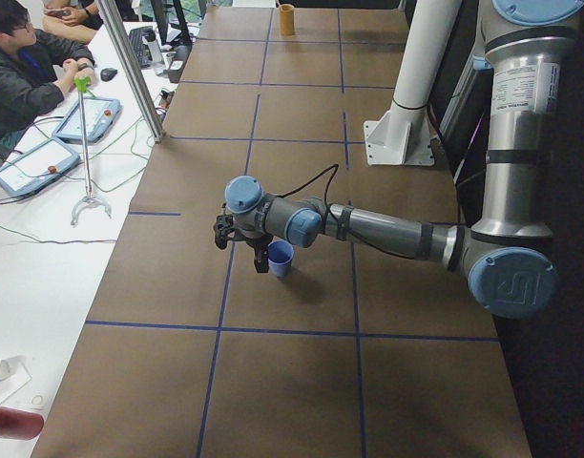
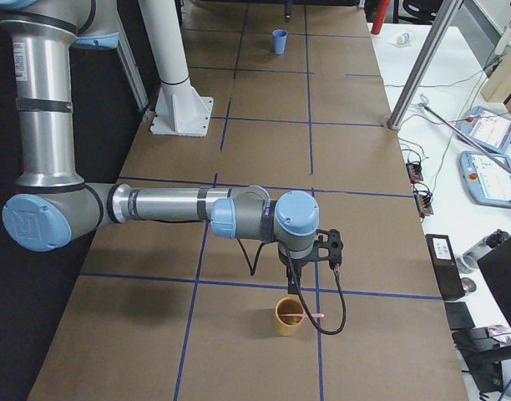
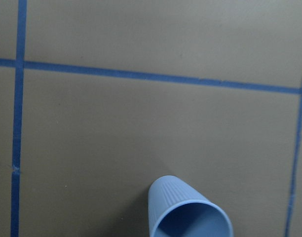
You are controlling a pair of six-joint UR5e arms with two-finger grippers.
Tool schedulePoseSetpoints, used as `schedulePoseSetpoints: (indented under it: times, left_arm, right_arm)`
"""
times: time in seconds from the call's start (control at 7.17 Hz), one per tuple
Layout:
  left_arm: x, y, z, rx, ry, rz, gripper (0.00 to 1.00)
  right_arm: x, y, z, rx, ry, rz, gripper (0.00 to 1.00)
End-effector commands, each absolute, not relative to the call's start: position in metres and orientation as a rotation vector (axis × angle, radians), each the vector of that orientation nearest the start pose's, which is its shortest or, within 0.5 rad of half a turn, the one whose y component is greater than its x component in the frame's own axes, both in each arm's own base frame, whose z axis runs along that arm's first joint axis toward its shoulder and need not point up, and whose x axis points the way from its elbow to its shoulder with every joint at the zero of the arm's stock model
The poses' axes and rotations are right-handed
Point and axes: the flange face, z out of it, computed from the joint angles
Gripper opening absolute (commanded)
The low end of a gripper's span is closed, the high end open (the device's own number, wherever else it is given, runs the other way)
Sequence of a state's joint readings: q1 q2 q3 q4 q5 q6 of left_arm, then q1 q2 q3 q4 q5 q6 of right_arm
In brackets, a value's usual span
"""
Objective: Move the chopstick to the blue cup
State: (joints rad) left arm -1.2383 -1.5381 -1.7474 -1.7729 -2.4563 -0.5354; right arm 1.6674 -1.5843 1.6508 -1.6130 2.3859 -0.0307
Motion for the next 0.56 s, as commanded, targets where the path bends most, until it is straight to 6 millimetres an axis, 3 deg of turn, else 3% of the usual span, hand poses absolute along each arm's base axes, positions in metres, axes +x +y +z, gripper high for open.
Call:
schedulePoseSetpoints:
  times: [0.0, 0.42]
  left_arm:
    - [0.150, -0.464, 0.562, -0.104, 0.921, 0.006, 1.00]
    - [0.150, -0.458, 0.577, -0.125, 0.905, 0.006, 1.00]
  right_arm:
    - [0.108, -0.479, 0.626, 0.076, -0.807, 0.052, 1.00]
    - [0.108, -0.479, 0.624, 0.080, -0.810, 0.051, 1.00]
